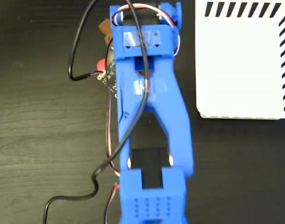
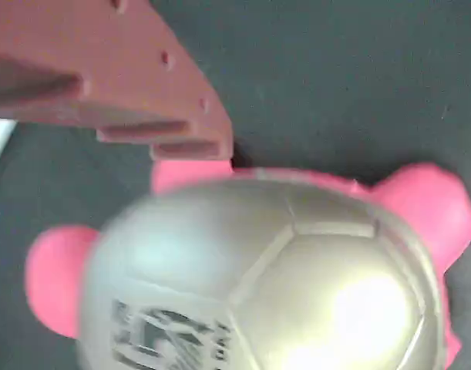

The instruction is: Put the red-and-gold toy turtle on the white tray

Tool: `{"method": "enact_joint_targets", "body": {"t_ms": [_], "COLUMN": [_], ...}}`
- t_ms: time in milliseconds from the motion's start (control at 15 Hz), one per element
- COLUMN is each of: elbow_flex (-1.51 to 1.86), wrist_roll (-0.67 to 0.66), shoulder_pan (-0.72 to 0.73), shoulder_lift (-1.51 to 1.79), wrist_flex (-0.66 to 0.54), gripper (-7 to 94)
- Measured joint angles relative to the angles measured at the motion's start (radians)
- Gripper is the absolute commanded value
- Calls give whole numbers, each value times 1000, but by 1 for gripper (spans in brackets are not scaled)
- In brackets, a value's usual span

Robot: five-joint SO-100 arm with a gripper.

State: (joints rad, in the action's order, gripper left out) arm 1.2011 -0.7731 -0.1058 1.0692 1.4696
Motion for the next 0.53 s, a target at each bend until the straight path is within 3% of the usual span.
{"method": "enact_joint_targets", "body": {"t_ms": [533], "elbow_flex": [75], "wrist_roll": [9], "shoulder_pan": [-15], "shoulder_lift": [-58], "wrist_flex": [-106], "gripper": [74]}}
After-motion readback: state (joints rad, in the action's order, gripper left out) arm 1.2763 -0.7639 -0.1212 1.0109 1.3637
